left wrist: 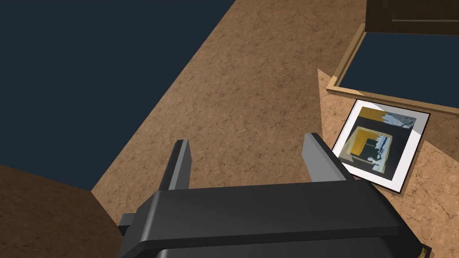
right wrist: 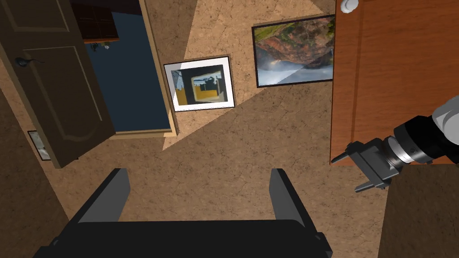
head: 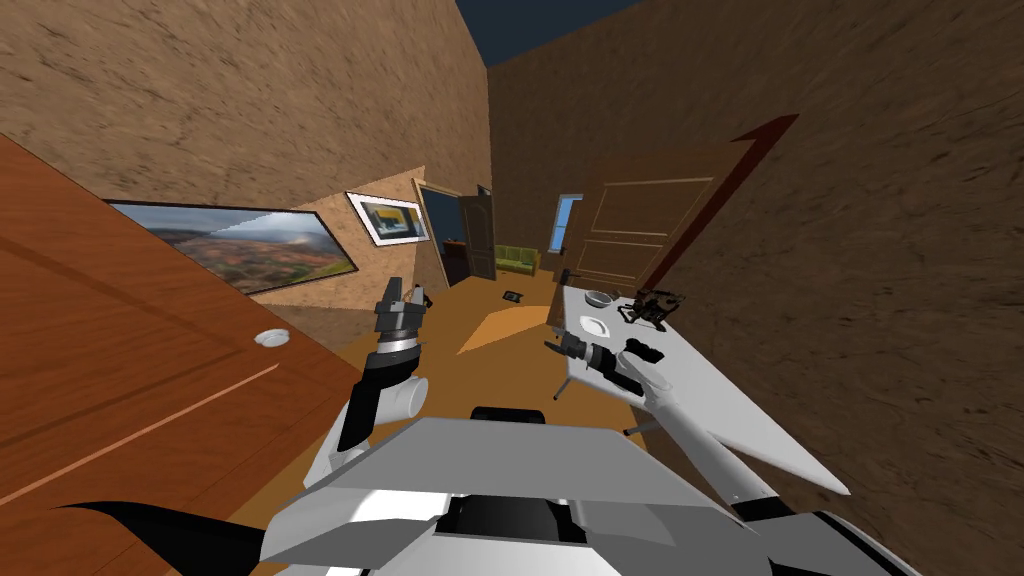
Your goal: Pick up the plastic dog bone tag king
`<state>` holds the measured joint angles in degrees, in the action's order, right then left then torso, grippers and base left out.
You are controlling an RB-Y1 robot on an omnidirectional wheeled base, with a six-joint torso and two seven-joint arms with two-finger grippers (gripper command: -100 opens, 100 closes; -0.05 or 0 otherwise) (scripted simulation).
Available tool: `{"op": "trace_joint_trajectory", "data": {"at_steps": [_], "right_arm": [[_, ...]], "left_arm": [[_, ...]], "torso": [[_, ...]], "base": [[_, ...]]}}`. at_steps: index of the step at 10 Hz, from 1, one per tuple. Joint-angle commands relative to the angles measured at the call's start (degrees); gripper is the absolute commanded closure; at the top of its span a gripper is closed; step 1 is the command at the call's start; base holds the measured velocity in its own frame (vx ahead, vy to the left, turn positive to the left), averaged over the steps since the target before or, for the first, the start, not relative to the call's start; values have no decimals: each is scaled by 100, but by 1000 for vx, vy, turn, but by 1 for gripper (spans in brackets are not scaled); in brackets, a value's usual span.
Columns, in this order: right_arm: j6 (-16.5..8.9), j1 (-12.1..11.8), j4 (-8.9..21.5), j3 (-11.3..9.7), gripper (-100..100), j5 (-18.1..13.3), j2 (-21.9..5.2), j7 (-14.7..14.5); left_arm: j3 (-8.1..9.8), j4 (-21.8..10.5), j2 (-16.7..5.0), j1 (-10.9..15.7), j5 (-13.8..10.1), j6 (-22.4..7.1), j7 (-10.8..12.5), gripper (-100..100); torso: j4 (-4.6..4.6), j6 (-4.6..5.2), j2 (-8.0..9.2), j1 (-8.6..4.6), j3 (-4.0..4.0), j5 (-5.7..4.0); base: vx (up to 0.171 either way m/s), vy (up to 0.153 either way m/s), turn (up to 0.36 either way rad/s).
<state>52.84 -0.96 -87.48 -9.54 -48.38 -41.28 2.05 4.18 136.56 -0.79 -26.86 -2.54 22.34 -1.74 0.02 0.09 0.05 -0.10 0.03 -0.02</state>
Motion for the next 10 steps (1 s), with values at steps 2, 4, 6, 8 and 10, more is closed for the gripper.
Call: {"op": "trace_joint_trajectory", "data": {"at_steps": [2, 4, 6, 8, 10], "right_arm": [[112, 214, 394, -121, -100, -330, -241, -28], [112, 214, 559, -121, -100, -358, -241, -28], [199, 396, 915, -230, -100, -649, -441, -59], [279, 574, 1287, -341, -100, -931, -632, -93], [279, 574, 1353, -341, -100, -931, -632, -93]], "left_arm": [[0, 0, 0, 0, 0, 0, 0, 0], [0, 0, 0, 0, 0, 0, 0, 0], [0, 0, 0, 1, 0, 0, 0, 0], [0, 0, 0, 1, 0, 0, 0, 0], [0, 0, 0, -1, 0, 0, 0, 0]], "torso": [[0, 1, -2, -1, -1, 0], [1, -1, 2, 0, 1, 0], [0, -5, -1, 0, 0, 0], [1, -5, 0, -2, 0, 0], [0, 3, 0, -2, 0, -1]], "base": [[-20, -2, 95], [-20, -8, 73], [-24, -7, 178], [-28, -13, 182], [-9, -1, -24]]}}
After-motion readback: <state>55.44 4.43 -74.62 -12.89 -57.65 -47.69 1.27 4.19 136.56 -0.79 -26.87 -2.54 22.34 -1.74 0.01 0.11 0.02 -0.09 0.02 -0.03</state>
